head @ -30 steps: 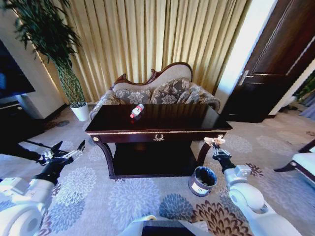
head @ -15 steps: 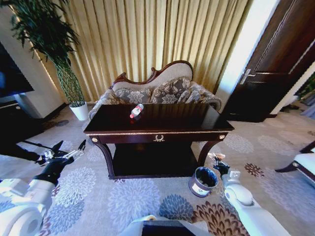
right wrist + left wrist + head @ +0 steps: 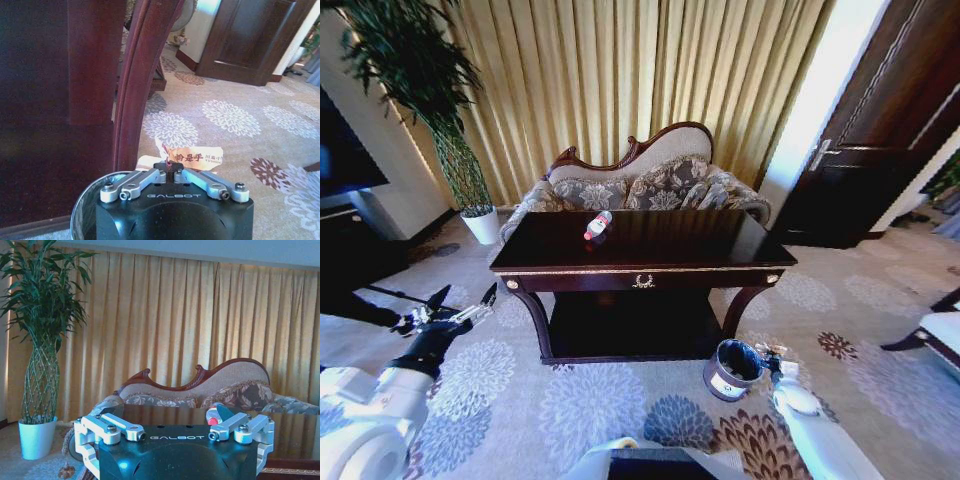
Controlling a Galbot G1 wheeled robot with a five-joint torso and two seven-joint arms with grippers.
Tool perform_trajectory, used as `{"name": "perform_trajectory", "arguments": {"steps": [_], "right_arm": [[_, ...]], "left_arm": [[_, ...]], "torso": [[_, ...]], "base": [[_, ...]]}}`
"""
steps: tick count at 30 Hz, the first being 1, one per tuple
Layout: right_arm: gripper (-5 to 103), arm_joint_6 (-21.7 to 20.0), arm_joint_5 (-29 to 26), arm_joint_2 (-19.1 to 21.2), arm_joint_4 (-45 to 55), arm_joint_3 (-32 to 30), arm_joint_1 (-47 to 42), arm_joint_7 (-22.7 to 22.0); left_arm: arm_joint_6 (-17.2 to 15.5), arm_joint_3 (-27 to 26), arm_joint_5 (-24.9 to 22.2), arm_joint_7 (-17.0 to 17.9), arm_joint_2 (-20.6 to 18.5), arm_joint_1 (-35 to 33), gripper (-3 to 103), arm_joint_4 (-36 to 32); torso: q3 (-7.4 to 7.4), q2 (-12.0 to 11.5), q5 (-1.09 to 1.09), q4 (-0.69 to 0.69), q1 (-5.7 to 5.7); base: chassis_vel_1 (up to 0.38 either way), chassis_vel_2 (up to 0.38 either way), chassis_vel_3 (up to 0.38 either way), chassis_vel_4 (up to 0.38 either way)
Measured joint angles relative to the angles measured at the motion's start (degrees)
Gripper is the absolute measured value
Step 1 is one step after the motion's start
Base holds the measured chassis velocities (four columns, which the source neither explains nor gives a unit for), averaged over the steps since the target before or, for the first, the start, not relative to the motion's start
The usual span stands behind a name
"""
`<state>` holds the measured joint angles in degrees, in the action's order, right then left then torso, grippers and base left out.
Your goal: Move to the front of the table and place the trash on the table into the trash bin.
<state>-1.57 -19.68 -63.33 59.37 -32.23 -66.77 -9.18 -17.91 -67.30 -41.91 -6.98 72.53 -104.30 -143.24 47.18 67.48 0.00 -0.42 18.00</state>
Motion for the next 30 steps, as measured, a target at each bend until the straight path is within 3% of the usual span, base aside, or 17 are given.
{"name": "perform_trajectory", "arguments": {"steps": [7, 9, 10, 12, 17, 18, 20, 23, 27, 30], "right_arm": [[30, -0.18, 1.55, -2.21, -1.15, -0.10, 1.80, -2.17], [30, -0.19, 1.57, -2.22, -1.21, -0.12, 1.84, -2.22], [41, -0.17, 1.54, -2.19, -1.45, -0.21, 2.01, -2.45], [52, -0.16, 1.30, -1.99, -1.51, -0.25, 2.07, -2.67], [63, -0.15, -0.05, -1.20, -0.19, -0.18, 1.37, -2.75], [74, -0.16, -0.48, -0.92, 0.53, -0.10, 0.93, -2.69], [74, -0.18, -0.66, -0.79, 0.87, -0.06, 0.72, -2.65], [90, -0.23, -1.13, -0.69, 1.72, -0.03, 0.26, -2.60], [100, -0.26, -1.61, -0.77, 2.59, -0.03, -0.52, -2.57], [100, -0.28, -1.90, -0.53, 3.47, -0.02, -1.21, -2.55]], "left_arm": [[0.41, -0.94, -0.23, -0.67, 0.02, -0.62, 100, -0.04], [0.41, -0.94, -0.26, -0.68, 0.02, -0.59, 100, -0.04], [0.41, -0.88, -0.34, -0.68, 0.00, -0.37, 100, -0.04], [0.41, -0.76, -0.37, -0.68, -0.03, -0.16, 100, 0.10], [0.42, -0.68, -0.38, -0.67, -0.13, -0.09, 100, 0.60], [0.45, -0.68, -0.37, -0.67, -0.20, -0.09, 100, 0.80], [0.46, -0.68, -0.38, -0.67, -0.25, -0.09, 100, 0.86], [0.48, -0.67, -0.41, -0.66, -0.41, 0.02, 100, 1.05], [0.49, -0.39, -0.44, -0.67, -0.39, 0.16, 100, 1.13], [0.49, -0.32, -0.53, -0.67, -0.39, 0.21, 100, 1.15]], "torso": [[0.00, 0.01, -0.01, -0.01, 0.00], [0.00, 0.01, -0.01, -0.01, -0.01], [0.00, 0.01, -0.01, -0.02, 0.00], [0.00, 0.01, 0.00, -0.02, 0.00], [0.00, 0.01, -0.01, -0.02, 0.00], [0.00, 0.01, -0.01, -0.01, -0.01], [0.00, 0.01, -0.01, -0.01, 0.00], [0.00, 0.00, 0.01, -0.01, 0.00], [0.00, 0.01, 0.00, -0.01, -0.01], [0.00, 0.01, 0.01, -0.01, -0.01]], "base": [[0.000, 0.000, 0.000, 0.000], [0.000, 0.000, 0.000, 0.000], [0.000, 0.000, 0.000, 0.000], [0.000, 0.000, 0.000, 0.000], [0.000, 0.000, 0.000, 0.000], [0.000, 0.000, 0.000, 0.000], [0.000, 0.000, 0.000, 0.000], [0.000, 0.000, 0.000, 0.000], [0.000, 0.000, 0.000, 0.000], [0.000, 0.000, 0.000, 0.000]]}}
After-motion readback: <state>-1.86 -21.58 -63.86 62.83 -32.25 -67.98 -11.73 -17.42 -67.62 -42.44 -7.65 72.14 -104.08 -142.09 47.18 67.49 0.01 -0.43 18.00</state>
